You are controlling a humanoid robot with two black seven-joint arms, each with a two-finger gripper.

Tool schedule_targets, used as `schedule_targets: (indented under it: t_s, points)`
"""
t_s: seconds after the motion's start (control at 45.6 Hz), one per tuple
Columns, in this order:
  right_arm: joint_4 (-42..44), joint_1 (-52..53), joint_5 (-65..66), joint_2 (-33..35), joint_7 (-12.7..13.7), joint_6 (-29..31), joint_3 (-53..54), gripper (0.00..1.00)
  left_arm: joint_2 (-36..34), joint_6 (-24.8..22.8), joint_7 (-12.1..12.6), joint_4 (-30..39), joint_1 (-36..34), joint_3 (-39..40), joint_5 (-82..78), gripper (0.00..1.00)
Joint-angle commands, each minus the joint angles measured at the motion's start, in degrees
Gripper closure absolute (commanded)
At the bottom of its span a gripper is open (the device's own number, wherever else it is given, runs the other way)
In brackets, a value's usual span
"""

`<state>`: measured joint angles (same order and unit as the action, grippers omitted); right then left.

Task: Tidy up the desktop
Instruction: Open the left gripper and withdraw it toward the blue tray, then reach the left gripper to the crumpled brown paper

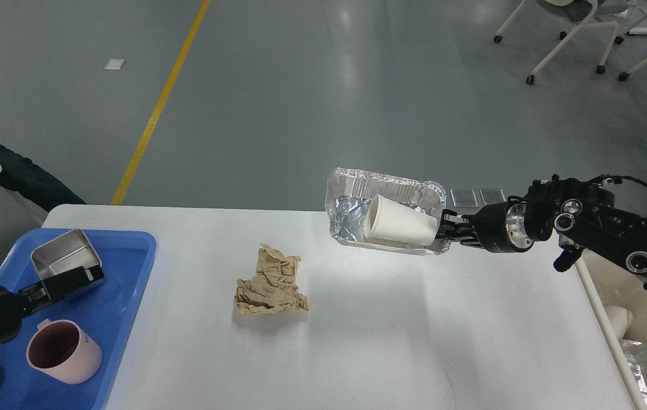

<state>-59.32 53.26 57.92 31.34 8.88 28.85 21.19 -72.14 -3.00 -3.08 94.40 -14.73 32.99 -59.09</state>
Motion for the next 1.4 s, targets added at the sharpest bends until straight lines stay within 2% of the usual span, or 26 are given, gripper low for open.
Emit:
schedule_targets:
  t_s: [0.0,0.175,0.307,0.438,0.592,0.702,0.811,1.074,1.315,1.381]
  points:
    - [0.0,0.0,0.0,0.0,0.0,0.0,-0.1,1.00,-1.2,0.5,0.0,0.3,0.8,0.1,-0.2,0.03]
    - [0.0,-0.1,0.0,0.1,0.0,0.1,-0.2,1.00,-1.1,0.7,0.0,0.7,0.8,0.4,-0.2,0.03]
    - [0.0,0.0,0.0,0.2,0.0,0.1,-0.2,1.00,0.2,0.6,0.5,-1.7,-2.1,0.9,-1.0,0.03]
    - [-0.4,0.0,0.0,0.4,0.0,0.2,-0.2,1.00,9.8,-0.6,0.9,-7.2,-9.3,-0.6,-4.0,0.03]
    - [-0.9,0.0,0.0,1.2,0.0,0.2,-0.1,1.00,22.9,-3.9,0.8,-19.8,-16.8,-4.3,-11.6,0.03]
    - [-0.9,0.0,0.0,1.4,0.0,0.2,-0.1,1.00,31.3,-3.9,0.4,-27.9,-20.2,-7.6,-13.1,0.03]
    - [-1.2,-0.1,0.0,2.3,0.0,0.2,0.0,1.00,37.1,-3.9,0.1,-31.6,-22.9,-11.4,-13.2,0.03]
    - [-1.2,-0.2,0.0,2.3,-0.1,0.2,0.2,1.00,48.1,-3.9,0.1,-39.4,-24.3,-15.3,-13.2,0.03]
    - [-1.6,-0.4,0.0,2.3,-0.1,0.2,0.3,1.00,52.7,-3.7,-0.3,-44.6,-24.5,-19.5,-13.2,0.03]
    - [-1.6,-0.5,0.0,2.3,-0.2,0.2,0.5,1.00,53.8,-3.7,-1.2,-45.6,-24.4,-19.5,-13.2,0.03]
